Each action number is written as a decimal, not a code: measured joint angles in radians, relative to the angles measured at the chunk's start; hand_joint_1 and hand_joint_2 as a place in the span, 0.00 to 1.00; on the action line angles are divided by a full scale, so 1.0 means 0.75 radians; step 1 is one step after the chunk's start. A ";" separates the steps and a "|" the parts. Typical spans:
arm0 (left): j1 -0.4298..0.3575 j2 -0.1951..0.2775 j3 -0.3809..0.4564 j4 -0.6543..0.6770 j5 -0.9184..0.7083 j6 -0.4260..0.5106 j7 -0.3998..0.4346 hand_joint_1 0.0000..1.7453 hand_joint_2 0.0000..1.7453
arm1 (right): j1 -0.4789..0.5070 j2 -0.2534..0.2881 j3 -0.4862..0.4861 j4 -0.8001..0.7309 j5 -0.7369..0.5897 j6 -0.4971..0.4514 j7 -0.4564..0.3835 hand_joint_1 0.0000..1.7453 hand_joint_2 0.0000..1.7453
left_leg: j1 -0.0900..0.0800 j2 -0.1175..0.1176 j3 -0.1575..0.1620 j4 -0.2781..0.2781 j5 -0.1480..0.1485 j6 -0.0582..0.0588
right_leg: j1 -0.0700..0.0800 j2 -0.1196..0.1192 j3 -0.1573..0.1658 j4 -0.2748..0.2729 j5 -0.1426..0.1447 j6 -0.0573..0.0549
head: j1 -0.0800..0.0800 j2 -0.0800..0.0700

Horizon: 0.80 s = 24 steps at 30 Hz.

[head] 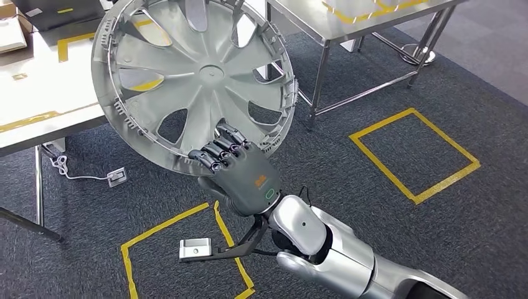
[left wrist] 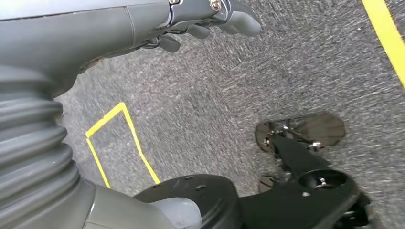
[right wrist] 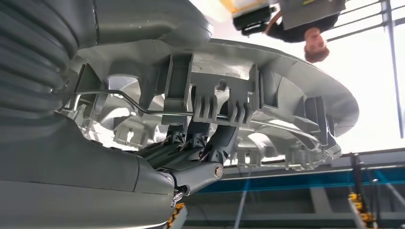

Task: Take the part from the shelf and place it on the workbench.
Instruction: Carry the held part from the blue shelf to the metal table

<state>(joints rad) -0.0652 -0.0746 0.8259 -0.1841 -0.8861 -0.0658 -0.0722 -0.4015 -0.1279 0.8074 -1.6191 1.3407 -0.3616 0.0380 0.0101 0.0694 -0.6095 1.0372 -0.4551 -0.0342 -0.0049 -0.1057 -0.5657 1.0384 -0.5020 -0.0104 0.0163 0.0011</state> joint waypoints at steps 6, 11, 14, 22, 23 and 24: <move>-0.004 -0.001 0.001 0.000 -0.001 0.000 0.004 0.00 1.00 | 0.001 -0.002 -0.001 -0.003 0.004 0.003 0.000 1.00 1.00 | 0.011 -0.089 -0.004 -0.013 0.019 0.049 | -0.009 0.087 -0.054 0.147 -0.098 0.038 | 0.009 0.000; -0.008 -0.001 0.001 0.000 -0.004 0.000 0.005 0.00 1.00 | 0.008 -0.005 -0.001 -0.004 0.010 0.021 0.003 1.00 1.00 | 0.013 -0.184 -0.009 -0.007 0.022 0.052 | -0.012 0.141 -0.143 0.296 -0.102 0.040 | 0.014 0.000; -0.008 -0.002 0.001 0.000 -0.005 0.000 0.006 0.00 1.00 | 0.007 -0.005 -0.002 -0.010 0.012 0.030 0.004 1.00 1.00 | 0.016 -0.241 -0.018 0.002 0.024 0.033 | -0.022 0.229 -0.038 0.055 0.007 0.033 | 0.015 0.000; 0.003 0.000 0.004 0.000 -0.004 0.000 0.008 0.00 1.00 | 0.007 0.008 -0.007 -0.031 0.012 0.045 -0.003 1.00 1.00 | 0.015 -0.130 -0.137 0.193 -0.075 -0.028 | -0.019 0.148 -0.008 -0.016 0.024 -0.015 | -0.001 0.000; 0.001 -0.001 0.004 0.000 -0.004 0.000 0.008 0.00 1.00 | 0.008 0.008 -0.007 -0.032 0.013 0.044 -0.004 1.00 1.00 | 0.016 -0.113 -0.176 0.277 -0.112 -0.031 | -0.016 0.126 -0.008 -0.016 0.023 -0.018 | -0.001 0.000; 0.001 -0.001 0.004 0.000 -0.004 0.000 0.008 0.00 1.00 | 0.009 0.008 -0.008 -0.033 0.014 0.042 -0.004 1.00 1.00 | 0.017 -0.106 -0.198 0.331 -0.128 -0.034 | -0.015 0.106 -0.007 -0.015 0.021 -0.020 | -0.001 0.000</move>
<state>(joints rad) -0.0648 -0.0753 0.8290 -0.1839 -0.8888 -0.0656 -0.0665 -0.3946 -0.1217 0.8015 -1.6436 1.3511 -0.3298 0.0346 0.0227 -0.0101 -0.7584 1.2856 -0.5510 -0.0595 -0.0158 -0.0260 -0.5712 1.0269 -0.4862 -0.0250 0.0153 0.0011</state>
